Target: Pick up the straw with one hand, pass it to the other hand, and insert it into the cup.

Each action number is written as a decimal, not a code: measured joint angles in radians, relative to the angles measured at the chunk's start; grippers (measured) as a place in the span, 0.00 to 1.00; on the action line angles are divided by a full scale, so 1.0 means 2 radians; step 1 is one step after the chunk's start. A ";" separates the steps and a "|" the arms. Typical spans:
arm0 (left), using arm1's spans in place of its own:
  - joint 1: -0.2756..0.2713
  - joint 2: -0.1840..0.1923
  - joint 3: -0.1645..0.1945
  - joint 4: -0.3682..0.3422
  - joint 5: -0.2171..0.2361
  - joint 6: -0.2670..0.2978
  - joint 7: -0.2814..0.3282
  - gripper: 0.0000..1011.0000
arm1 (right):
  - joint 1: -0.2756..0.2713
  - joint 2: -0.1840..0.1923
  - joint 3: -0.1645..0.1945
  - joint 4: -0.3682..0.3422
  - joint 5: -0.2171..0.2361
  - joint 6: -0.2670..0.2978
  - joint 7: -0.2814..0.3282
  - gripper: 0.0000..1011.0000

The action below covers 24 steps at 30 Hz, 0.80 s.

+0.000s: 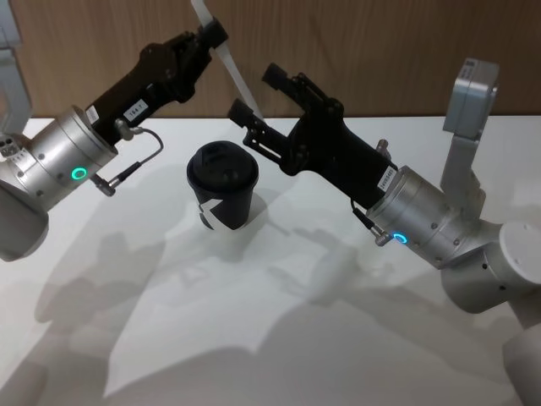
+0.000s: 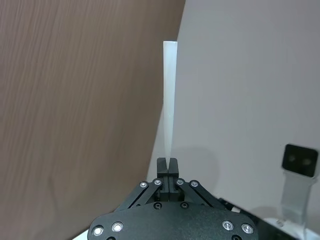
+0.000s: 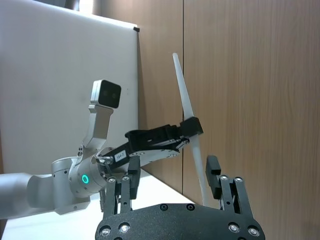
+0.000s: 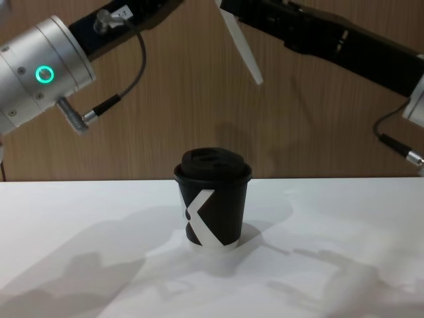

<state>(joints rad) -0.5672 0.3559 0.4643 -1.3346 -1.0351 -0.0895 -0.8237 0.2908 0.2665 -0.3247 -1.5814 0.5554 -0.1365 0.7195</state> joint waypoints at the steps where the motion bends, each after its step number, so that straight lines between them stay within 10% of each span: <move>1: 0.000 0.001 0.001 -0.001 0.002 -0.001 0.002 0.00 | 0.000 0.000 0.000 0.000 0.000 0.000 0.000 0.81; 8: 0.004 0.012 0.009 -0.018 0.043 -0.007 0.041 0.00 | 0.000 0.000 0.000 0.000 0.000 0.000 0.000 0.99; 24: 0.024 0.038 0.020 -0.054 0.120 -0.012 0.112 0.00 | 0.000 0.000 0.000 0.000 0.000 0.000 0.000 0.99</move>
<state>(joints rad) -0.5184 0.4323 0.5051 -1.4435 -0.7945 -0.1132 -0.5993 0.2908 0.2665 -0.3246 -1.5814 0.5554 -0.1364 0.7194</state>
